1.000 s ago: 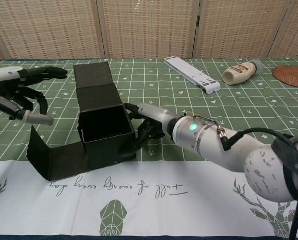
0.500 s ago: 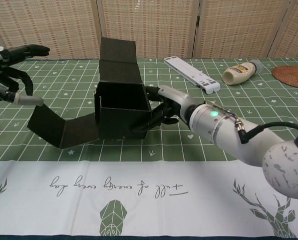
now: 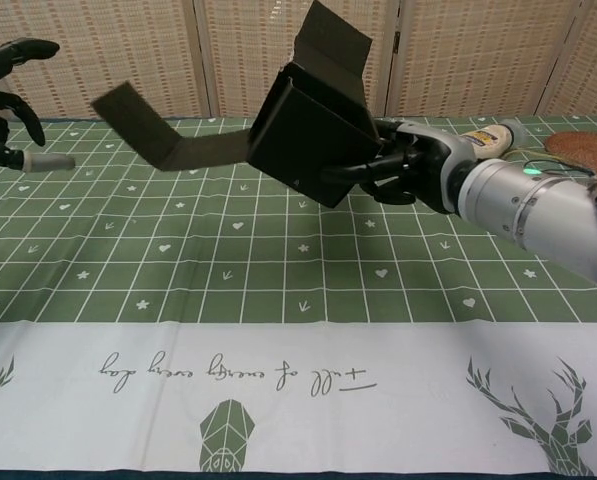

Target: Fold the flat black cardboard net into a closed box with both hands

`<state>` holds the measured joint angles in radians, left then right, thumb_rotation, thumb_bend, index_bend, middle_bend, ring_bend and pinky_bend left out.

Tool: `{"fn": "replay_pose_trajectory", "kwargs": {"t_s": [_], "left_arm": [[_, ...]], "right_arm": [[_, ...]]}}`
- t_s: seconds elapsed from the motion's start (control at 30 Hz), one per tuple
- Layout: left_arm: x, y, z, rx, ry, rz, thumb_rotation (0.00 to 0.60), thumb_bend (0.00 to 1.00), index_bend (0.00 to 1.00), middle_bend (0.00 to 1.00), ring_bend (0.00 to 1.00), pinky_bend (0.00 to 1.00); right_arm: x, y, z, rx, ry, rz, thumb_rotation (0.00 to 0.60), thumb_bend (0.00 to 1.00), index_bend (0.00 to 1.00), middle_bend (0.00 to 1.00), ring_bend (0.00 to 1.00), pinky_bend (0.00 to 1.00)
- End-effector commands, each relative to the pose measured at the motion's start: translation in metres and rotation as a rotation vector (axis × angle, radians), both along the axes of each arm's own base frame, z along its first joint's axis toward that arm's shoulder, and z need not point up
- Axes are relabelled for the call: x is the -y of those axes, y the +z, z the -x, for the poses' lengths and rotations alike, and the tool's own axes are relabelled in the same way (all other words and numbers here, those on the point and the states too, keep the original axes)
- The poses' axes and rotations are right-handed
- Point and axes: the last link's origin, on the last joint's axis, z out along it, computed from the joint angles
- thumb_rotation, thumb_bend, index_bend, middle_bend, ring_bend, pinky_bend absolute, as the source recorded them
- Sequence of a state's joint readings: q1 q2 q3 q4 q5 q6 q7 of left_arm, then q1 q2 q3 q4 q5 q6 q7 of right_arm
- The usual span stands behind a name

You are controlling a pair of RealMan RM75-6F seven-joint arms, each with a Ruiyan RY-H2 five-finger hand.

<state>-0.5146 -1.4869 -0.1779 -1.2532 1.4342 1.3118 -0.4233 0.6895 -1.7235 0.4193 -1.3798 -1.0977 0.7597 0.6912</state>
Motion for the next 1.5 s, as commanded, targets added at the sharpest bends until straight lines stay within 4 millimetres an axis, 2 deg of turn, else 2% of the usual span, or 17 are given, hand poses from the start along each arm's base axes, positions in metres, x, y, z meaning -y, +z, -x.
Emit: {"fn": "replay_pose_trajectory", "kwargs": {"t_s": [0.03,0.3,0.77,1.03,1.2,1.37,1.5], "left_arm": [[-0.004,-0.003,-0.007,-0.014,-0.036,-0.032,0.600,0.07,0.00,0.00,0.49,0.81],[-0.007,-0.015,-0.032,-0.049,-0.145,-0.056,0.600,0.07,0.00,0.00,0.48,0.81],[-0.019,-0.048,-0.076,-0.090,-0.340,-0.094,0.600,0.07,0.00,0.00,0.48,0.81],[-0.018,-0.050,-0.098,-0.082,-0.437,-0.081,0.600,0.07,0.00,0.00,0.48,0.81],[-0.017,-0.054,-0.107,-0.139,-0.488,-0.056,0.600,0.07,0.01,0.00,0.48,0.81],[-0.020,-0.056,-0.112,-0.200,-0.521,-0.042,0.600,0.07,0.10,0.01,0.48,0.81],[-0.023,-0.055,-0.114,-0.269,-0.559,-0.041,0.600,0.07,0.21,0.09,0.51,0.81]], "right_arm": [[-0.001,0.002,0.003,0.019,-0.017,-0.007,0.600,0.05,0.33,0.44,0.78,1.00],[-0.003,0.001,-0.001,0.072,-0.031,-0.041,0.600,0.05,0.33,0.44,0.78,1.00],[-0.015,-0.013,-0.003,0.020,0.005,-0.085,0.600,0.05,0.33,0.44,0.78,1.00],[-0.017,-0.016,-0.003,-0.052,0.034,-0.063,0.600,0.05,0.33,0.44,0.78,1.00],[-0.018,-0.018,-0.006,-0.065,0.044,-0.063,0.600,0.05,0.33,0.44,0.78,1.00],[-0.019,-0.020,-0.007,-0.107,0.074,-0.055,0.600,0.05,0.33,0.44,0.78,1.00],[-0.019,-0.022,-0.008,-0.131,0.093,-0.050,0.600,0.05,0.33,0.44,0.78,1.00]]}}
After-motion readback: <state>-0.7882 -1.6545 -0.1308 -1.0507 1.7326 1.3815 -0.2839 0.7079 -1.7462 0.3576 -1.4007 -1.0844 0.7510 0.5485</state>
